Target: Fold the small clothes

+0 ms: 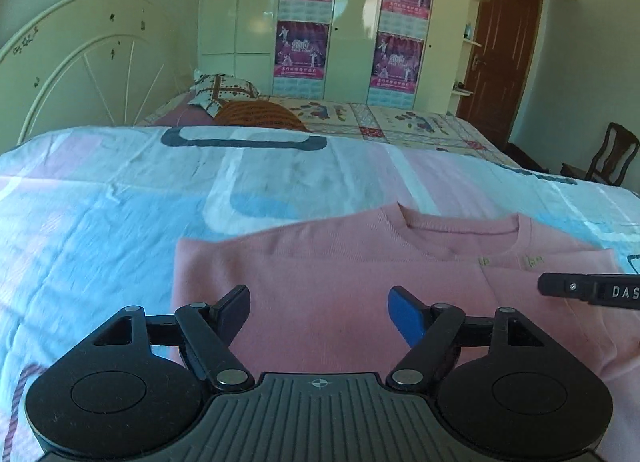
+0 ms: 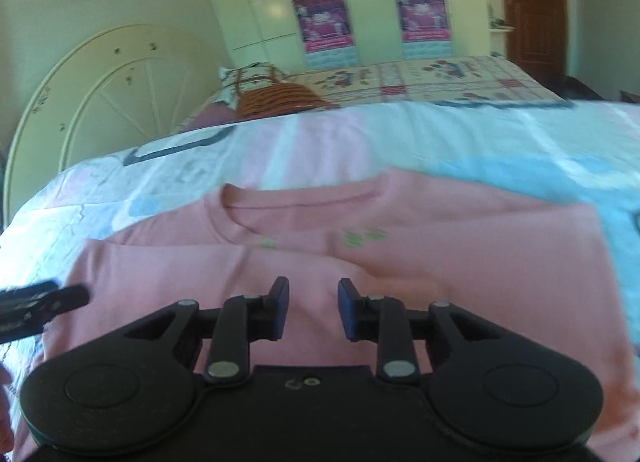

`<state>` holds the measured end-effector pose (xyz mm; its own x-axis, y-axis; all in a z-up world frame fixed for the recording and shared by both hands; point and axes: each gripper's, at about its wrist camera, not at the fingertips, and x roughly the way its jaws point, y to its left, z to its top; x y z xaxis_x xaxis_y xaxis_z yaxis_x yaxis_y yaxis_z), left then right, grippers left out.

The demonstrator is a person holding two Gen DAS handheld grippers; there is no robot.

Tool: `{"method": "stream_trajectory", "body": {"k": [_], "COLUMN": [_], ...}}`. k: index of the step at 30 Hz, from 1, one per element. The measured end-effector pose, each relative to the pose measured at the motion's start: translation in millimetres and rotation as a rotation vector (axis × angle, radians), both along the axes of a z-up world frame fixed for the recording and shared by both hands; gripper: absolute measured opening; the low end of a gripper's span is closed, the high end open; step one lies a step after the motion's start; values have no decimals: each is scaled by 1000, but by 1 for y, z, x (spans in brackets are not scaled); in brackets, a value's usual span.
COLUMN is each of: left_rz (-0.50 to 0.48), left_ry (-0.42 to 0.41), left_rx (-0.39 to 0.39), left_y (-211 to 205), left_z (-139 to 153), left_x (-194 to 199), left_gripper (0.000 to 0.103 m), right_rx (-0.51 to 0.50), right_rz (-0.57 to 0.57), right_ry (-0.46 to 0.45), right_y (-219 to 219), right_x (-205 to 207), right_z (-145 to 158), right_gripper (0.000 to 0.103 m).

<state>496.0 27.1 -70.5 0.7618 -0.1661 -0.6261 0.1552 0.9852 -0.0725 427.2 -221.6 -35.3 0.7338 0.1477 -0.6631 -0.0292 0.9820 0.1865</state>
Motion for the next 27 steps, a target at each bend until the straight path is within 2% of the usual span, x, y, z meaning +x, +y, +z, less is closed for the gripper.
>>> {"method": "stream_trajectory", "body": {"k": [5, 8, 11, 12, 14, 16, 19, 21, 24, 27], "left_rz": [47, 56, 60, 58, 3, -52, -102, -95, -83, -41], "left_ry": [90, 70, 72, 57, 21, 12, 55, 66, 43, 44], "left_rx": [52, 20, 27, 16, -18, -22, -29, 6, 9, 28], "left_y": [-2, 15, 15, 11, -4, -25, -46, -52, -42, -22], "left_z": [-27, -36, -29, -22, -12, -9, -21, -32, -31, -29], "left_x": [51, 51, 41, 32, 10, -10, -33, -44, -51, -55], "left_gripper": [75, 77, 77, 77, 77, 77, 77, 77, 77, 77], "right_rx": [12, -37, -29, -34, -21, -22, -35, -34, -43, -45], "right_rz": [94, 114, 66, 44, 49, 75, 105, 101, 83, 5], "right_ry": [24, 32, 34, 37, 14, 12, 30, 48, 44, 21], "right_y": [39, 43, 30, 27, 25, 29, 34, 31, 20, -2], "right_x": [41, 45, 40, 36, 25, 9, -14, -23, -31, -40], "right_z": [-16, -26, -21, -18, -9, -6, -9, -14, -17, -8], "right_gripper": [26, 21, 19, 23, 31, 31, 30, 28, 25, 24]}}
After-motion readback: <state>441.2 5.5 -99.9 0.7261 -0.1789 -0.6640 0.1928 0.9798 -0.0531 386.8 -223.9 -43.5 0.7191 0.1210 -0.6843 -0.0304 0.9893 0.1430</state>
